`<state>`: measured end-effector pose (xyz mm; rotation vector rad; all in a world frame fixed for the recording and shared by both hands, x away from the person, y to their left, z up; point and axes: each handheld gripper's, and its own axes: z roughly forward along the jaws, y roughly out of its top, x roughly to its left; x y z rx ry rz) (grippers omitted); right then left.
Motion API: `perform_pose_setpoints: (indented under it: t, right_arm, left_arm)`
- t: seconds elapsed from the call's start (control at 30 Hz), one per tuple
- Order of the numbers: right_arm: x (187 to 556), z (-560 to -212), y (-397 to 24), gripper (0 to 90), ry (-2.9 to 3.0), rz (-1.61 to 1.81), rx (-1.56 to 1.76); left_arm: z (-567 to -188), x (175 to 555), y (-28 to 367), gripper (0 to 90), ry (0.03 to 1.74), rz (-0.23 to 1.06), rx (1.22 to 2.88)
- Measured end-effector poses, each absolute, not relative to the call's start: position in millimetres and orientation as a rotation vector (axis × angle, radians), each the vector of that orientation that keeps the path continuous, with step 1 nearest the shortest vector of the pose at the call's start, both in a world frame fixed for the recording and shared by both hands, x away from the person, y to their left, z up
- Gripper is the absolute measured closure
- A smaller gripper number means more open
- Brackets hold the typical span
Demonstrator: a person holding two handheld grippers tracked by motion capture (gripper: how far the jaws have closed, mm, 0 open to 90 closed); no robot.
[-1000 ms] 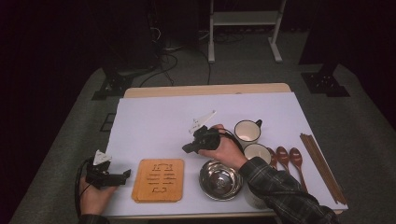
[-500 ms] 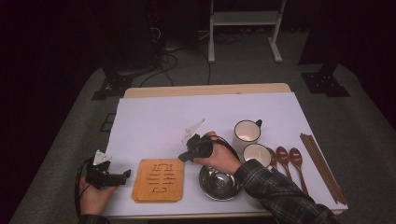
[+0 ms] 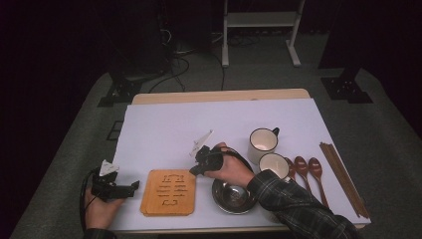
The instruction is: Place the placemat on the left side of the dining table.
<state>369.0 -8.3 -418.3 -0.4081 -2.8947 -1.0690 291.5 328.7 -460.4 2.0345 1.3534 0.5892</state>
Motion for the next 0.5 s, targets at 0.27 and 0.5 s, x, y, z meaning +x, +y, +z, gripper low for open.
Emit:
perform_pose_setpoints:
  t: [0.27,0.5]
  right_arm:
    - [369.2,-423.1,-2.5,89.6,-2.915,-1.025,-0.397]
    - [368.1,-427.6,2.4,89.6,-2.934,-0.978,-0.373]
  left_arm:
    - [-460.3,291.6,328.9,0.0,1.35,0.592,2.037]
    - [-460.4,291.5,328.7,0.0,1.353,0.589,2.034]
